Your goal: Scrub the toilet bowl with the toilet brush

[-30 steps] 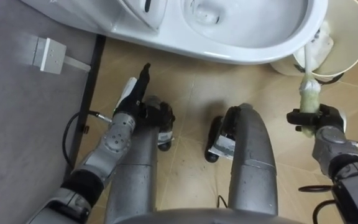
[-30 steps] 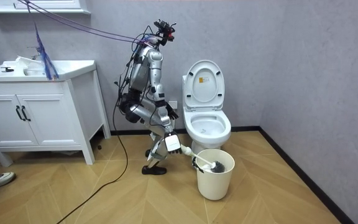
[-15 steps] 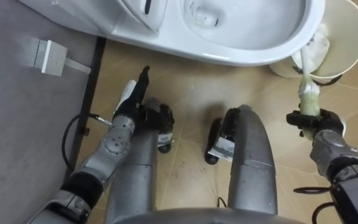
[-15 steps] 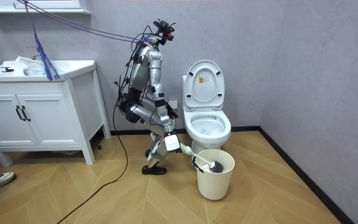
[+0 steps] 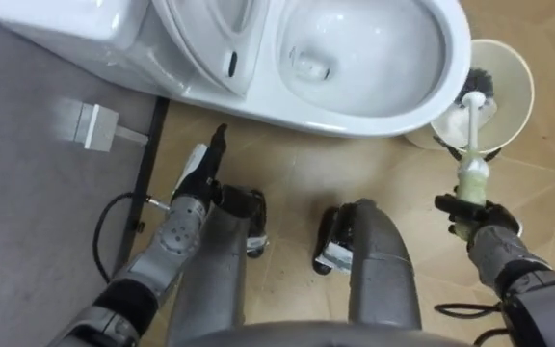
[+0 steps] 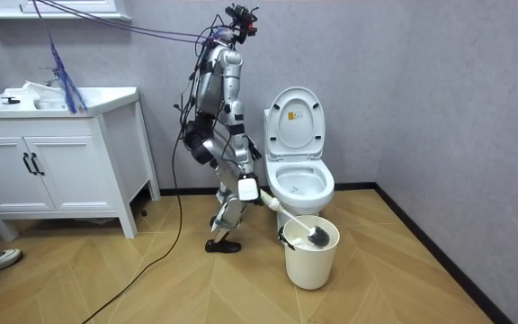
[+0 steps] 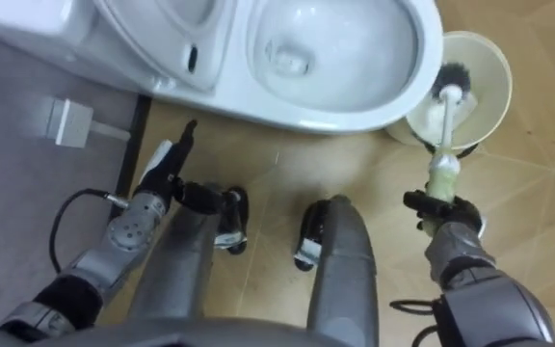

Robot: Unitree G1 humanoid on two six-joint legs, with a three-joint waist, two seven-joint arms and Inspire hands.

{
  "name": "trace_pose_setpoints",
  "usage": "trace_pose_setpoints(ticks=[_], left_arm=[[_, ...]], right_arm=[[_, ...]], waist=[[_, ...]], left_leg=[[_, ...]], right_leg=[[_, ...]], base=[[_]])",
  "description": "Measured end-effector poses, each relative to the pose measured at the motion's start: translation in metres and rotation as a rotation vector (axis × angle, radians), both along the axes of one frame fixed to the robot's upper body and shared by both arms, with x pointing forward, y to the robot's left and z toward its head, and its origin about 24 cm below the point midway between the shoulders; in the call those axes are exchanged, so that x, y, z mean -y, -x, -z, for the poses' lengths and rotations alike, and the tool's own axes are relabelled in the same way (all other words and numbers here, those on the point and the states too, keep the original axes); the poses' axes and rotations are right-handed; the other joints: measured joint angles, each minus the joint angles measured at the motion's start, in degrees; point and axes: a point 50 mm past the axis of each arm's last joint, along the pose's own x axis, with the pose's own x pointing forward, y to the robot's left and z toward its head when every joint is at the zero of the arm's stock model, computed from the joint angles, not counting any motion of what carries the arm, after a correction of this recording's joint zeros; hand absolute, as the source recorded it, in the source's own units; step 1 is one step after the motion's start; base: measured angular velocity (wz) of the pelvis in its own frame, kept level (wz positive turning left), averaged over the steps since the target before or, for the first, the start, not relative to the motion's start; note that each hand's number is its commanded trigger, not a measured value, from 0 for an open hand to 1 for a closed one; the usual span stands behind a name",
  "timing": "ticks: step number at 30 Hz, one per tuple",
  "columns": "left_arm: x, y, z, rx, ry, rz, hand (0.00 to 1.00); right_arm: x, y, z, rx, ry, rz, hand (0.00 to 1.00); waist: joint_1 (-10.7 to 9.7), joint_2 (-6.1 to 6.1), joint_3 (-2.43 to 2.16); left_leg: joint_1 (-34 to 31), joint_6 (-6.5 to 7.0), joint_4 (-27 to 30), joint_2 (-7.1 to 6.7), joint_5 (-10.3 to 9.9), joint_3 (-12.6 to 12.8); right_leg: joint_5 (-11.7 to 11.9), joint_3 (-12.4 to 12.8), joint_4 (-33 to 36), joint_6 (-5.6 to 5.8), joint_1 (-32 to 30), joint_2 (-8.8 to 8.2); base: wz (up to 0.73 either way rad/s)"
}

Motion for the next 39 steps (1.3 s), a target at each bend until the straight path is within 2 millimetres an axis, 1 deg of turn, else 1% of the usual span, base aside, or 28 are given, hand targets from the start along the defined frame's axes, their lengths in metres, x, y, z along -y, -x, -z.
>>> trace_pose_setpoints(ticks=[2, 3, 4, 5, 8, 9, 13, 14, 15, 16, 17, 19, 20, 21, 22, 24, 25, 26, 28, 29, 31, 35, 36, 37, 38, 39], left_arm=[[-0.003, 0.004, 0.003, -0.017, -0.007, -0.012, 0.00], [-0.005, 0.007, 0.006, -0.030, -0.013, -0.014, 0.00], [-0.006, 0.009, 0.008, -0.038, -0.017, -0.017, 0.00], [-0.009, 0.013, 0.011, -0.055, -0.019, -0.031, 0.00], [-0.015, 0.026, 0.017, -0.088, -0.019, -0.063, 0.00], [-0.017, 0.029, 0.017, -0.089, -0.018, -0.068, 0.00], [-0.021, 0.043, 0.020, -0.107, -0.004, -0.098, 0.00], [-0.024, 0.048, 0.021, -0.115, -0.006, -0.108, 0.00], [-0.028, 0.052, 0.022, -0.121, -0.015, -0.112, 0.00], [-0.030, 0.053, 0.022, -0.121, -0.018, -0.121, 0.00], [-0.034, 0.058, 0.024, -0.133, -0.025, -0.139, 0.00], [-0.042, 0.070, 0.026, -0.155, -0.040, -0.172, 0.00], [-0.045, 0.073, 0.026, -0.155, -0.040, -0.185, 0.00], [-0.050, 0.079, 0.025, -0.149, -0.040, -0.216, 0.00], [-0.053, 0.081, 0.023, -0.142, -0.043, -0.231, 0.00], [-0.063, 0.091, 0.021, -0.137, -0.093, -0.249, 0.00], [-0.065, 0.094, 0.022, -0.141, -0.101, -0.255, 0.00], [-0.069, 0.100, 0.022, -0.142, -0.116, -0.269, 0.00], [-0.073, 0.105, 0.021, -0.133, -0.126, -0.297, 0.00], [-0.075, 0.111, 0.021, -0.134, -0.135, -0.310, 0.00], [-0.077, 0.115, 0.020, -0.122, -0.139, -0.323, 0.00], [-0.087, 0.133, 0.015, -0.102, -0.177, -0.401, 0.00], [-0.093, 0.136, 0.013, -0.088, -0.195, -0.428, 0.00], [-0.095, 0.137, 0.012, -0.082, -0.208, -0.439, 0.00], [-0.099, 0.140, 0.010, -0.075, -0.236, -0.459, 0.00], [-0.101, 0.141, 0.009, -0.062, -0.266, -0.464, 0.00]], right_arm=[[0.000, 0.009, 0.004, -0.014, -0.019, 0.029, 1.00], [0.000, 0.011, 0.005, -0.013, -0.030, 0.047, 1.00], [0.001, 0.016, 0.007, -0.023, -0.034, 0.058, 1.00], [-0.001, 0.022, 0.010, -0.032, -0.047, 0.077, 1.00], [0.001, 0.036, 0.015, -0.043, -0.070, 0.118, 1.00], [0.002, 0.041, 0.017, -0.043, -0.079, 0.143, 1.00], [0.004, 0.051, 0.019, -0.040, -0.100, 0.194, 1.00], [0.004, 0.055, 0.020, -0.038, -0.105, 0.201, 1.00], [0.004, 0.060, 0.022, -0.040, -0.110, 0.207, 1.00], [0.003, 0.063, 0.023, -0.045, -0.112, 0.208, 1.00], [0.001, 0.068, 0.025, -0.053, -0.116, 0.206, 1.00], [-0.002, 0.081, 0.029, -0.075, -0.115, 0.197, 1.00], [-0.001, 0.087, 0.030, -0.087, -0.111, 0.194, 1.00], [0.000, 0.091, 0.029, -0.091, -0.098, 0.177, 1.00], [0.000, 0.093, 0.030, -0.099, -0.089, 0.168, 1.00], [0.002, 0.100, 0.030, -0.153, -0.032, 0.098, 1.00], [0.002, 0.103, 0.030, -0.167, -0.020, 0.083, 1.00], [0.002, 0.106, 0.031, -0.181, -0.005, 0.056, 1.00], [0.002, 0.106, 0.030, -0.197, 0.022, 0.015, 1.00], [0.003, 0.104, 0.029, -0.203, 0.043, -0.012, 1.00], [0.003, 0.100, 0.028, -0.199, 0.068, -0.050, 1.00], [0.002, 0.094, 0.024, -0.188, 0.132, -0.124, 1.00], [0.003, 0.091, 0.022, -0.187, 0.161, -0.148, 1.00], [0.003, 0.090, 0.022, -0.187, 0.172, -0.160, 1.00], [0.003, 0.088, 0.021, -0.186, 0.193, -0.187, 1.00], [0.002, 0.085, 0.020, -0.184, 0.210, -0.214, 1.00]], waist=[[-0.05, 0.04, -0.08], [-0.11, 0.13, -0.22], [-0.19, 0.11, -0.27], [-0.27, 0.07, -0.34], [-0.40, 0.40, -1.27], [-0.66, 0.36, -1.35], [-1.57, 0.60, -1.62], [-2.00, 0.54, -1.77], [-1.89, 0.34, -1.88], [-1.80, 0.24, -1.96], [-1.73, -0.04, -2.14], [-1.79, -0.12, -2.25], [-1.82, -0.14, -2.33], [-1.73, -0.31, -2.45], [-1.65, -0.32, -2.48], [-1.62, -0.60, -2.73], [-1.55, -0.65, -2.81], [-1.37, -0.64, -2.91], [-1.22, -0.62, -2.91], [-1.01, -0.48, -3.01], [-0.31, -0.52, -2.97], [1.30, -0.45, -2.93], [1.60, -0.60, -2.78], [1.59, -0.48, -2.88], [1.86, -0.78, -2.80], [2.35, -1.04, -2.65]], left_leg=[[3.36, 0.08, -2.33, -0.01, 0.20, 0.00], [5.47, 0.16, -4.01, -0.21, 0.48, -0.11], [6.46, 0.19, -4.69, -0.31, 0.64, -0.20], [8.59, 0.20, -5.90, -0.44, 0.72, -0.54], [13.30, 0.23, -9.06, -0.57, 0.93, -1.51], [15.41, 0.33, -10.46, -0.93, 1.29, -1.75], [21.07, 0.54, -15.28, -1.21, 2.57, -1.97], [22.90, 0.61, -17.36, -1.31, 3.22, -1.97], [24.70, 0.59, -19.40, -1.26, 3.84, -1.84], [25.69, 0.52, -20.29, -1.18, 4.08, -1.85], [27.63, 0.48, -21.87, -1.15, 4.48, -1.82], [31.50, 0.33, -24.30, -1.00, 4.90, -1.97], [32.37, 0.30, -24.95, -0.98, 4.98, -1.93], [33.65, 0.31, -25.97, -1.00, 5.17, -1.68], [34.08, 0.31, -26.25, -1.00, 5.24, -1.68], [35.74, 0.31, -26.83, -1.06, 5.27, -1.70], [36.26, 0.31, -27.05, -1.08, 5.27, -1.80], [37.39, 0.30, -27.62, -1.07, 5.28, -2.04], [38.61, 0.30, -27.98, -1.04, 5.28, -2.36], [39.07, 0.30, -28.25, -1.05, 5.28, -2.62], [39.52, 0.30, -28.70, -1.04, 5.27, -2.69], [42.59, 0.27, -30.02, -1.19, 5.30, -2.90], [42.84, 0.19, -30.08, -1.30, 5.36, -3.36], [42.87, 0.16, -30.06, -1.45, 5.44, -3.76], [42.96, 0.08, -30.17, -1.98, 5.67, -4.32], [43.05, 0.05, -30.34, -1.98, 5.86, -4.49]], right_leg=[[0.28, -0.14, -2.58, 0.46, 3.40, 0.12], [0.54, -0.37, -4.42, 0.80, 5.66, 0.14], [0.67, -0.57, -5.26, 0.93, 6.77, 0.13], [0.89, -0.76, -6.82, 1.19, 9.17, 0.30], [1.96, -1.70, -11.37, 1.71, 14.66, 0.83], [2.28, -1.80, -12.87, 2.05, 16.85, 0.82], [4.04, -2.56, -18.62, 2.62, 23.27, 1.15], [4.84, -2.95, -20.75, 2.77, 25.15, 1.28], [5.77, -3.06, -23.05, 2.83, 26.94, 1.60], [6.24, -3.06, -24.14, 2.88, 27.86, 1.82], [6.83, -3.07, -26.00, 2.88, 29.83, 2.06], [8.04, -3.04, -29.85, 3.04, 34.29, 2.82], [8.29, -3.05, -30.74, 3.05, 35.26, 2.95], [8.64, -3.13, -31.88, 3.08, 36.58, 3.04], [8.76, -3.25, -32.30, 3.10, 37.13, 3.08], [8.91, -3.40, -33.03, 3.16, 38.85, 3.12], [9.02, -3.47, -33.54, 3.21, 39.58, 3.19], [9.31, -3.95, -34.52, 3.29, 40.91, 3.27], [9.81, -4.27, -35.92, 3.37, 42.65, 3.52], [10.08, -4.67, -36.49, 3.43, 43.33, 3.59], [10.20, -4.81, -36.58, 3.43, 43.77, 3.64], [10.54, -5.07, -38.20, 3.51, 47.22, 3.79], [10.54, -5.80, -38.46, 3.52, 47.90, 3.78], [10.54, -6.43, -38.49, 3.52, 48.10, 3.74], [10.54, -6.99, -38.55, 3.52, 48.39, 3.72], [10.54, -7.34, -38.75, 3.52, 48.70, 3.73]], base=[[0.03], [0.09], [0.11], [0.08], [0.08], [0.12], [0.07], [0.09], [0.03], [-0.08], [-0.07], [-0.03], [0.00], [0.00], [0.00], [0.00], [0.04], [0.06], [0.06], [0.05], [0.02], [0.02], [0.17], [0.32], [0.30], [0.26]])
